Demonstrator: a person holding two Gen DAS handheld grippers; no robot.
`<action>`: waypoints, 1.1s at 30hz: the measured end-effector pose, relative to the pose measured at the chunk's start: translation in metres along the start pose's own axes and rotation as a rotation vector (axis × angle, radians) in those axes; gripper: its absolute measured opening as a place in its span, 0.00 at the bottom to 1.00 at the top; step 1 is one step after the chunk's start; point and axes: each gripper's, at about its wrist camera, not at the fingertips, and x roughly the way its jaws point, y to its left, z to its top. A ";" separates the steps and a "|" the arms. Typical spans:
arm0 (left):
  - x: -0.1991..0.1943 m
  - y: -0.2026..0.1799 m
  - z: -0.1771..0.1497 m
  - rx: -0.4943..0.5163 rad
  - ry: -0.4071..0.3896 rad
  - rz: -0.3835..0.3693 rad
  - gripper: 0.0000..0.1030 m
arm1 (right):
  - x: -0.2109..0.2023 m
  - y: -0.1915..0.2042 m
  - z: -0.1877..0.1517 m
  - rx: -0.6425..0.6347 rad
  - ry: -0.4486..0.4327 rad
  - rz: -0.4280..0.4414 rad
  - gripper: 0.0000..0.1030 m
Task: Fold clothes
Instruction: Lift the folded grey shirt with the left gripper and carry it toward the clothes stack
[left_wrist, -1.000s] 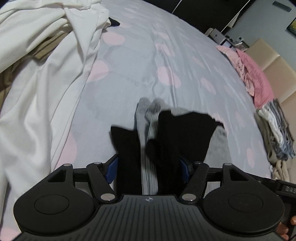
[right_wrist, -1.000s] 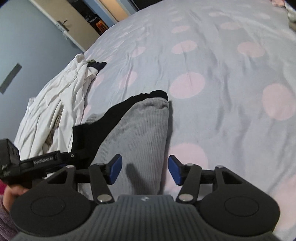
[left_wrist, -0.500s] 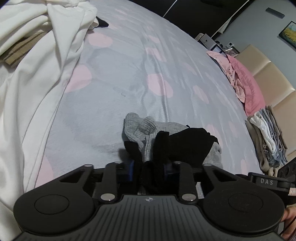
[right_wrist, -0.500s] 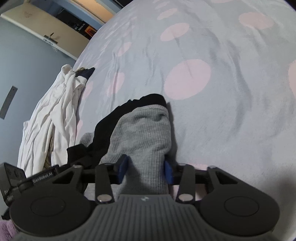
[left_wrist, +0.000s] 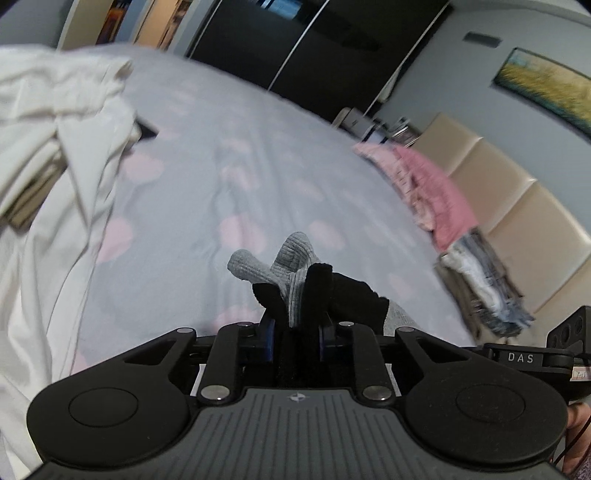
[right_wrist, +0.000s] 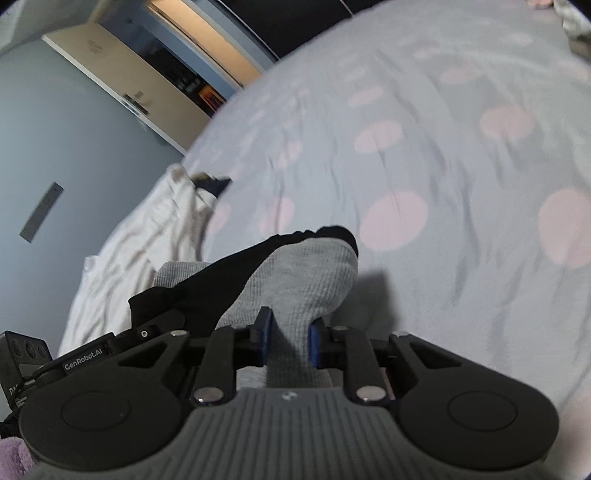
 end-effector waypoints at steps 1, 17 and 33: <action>-0.003 -0.009 0.001 0.017 -0.012 -0.013 0.17 | -0.011 0.002 -0.001 -0.005 -0.020 0.003 0.21; 0.021 -0.227 0.006 0.300 -0.074 -0.316 0.17 | -0.242 -0.039 0.021 -0.097 -0.382 -0.137 0.21; 0.131 -0.438 -0.086 0.414 0.152 -0.653 0.16 | -0.472 -0.154 0.041 -0.117 -0.484 -0.563 0.21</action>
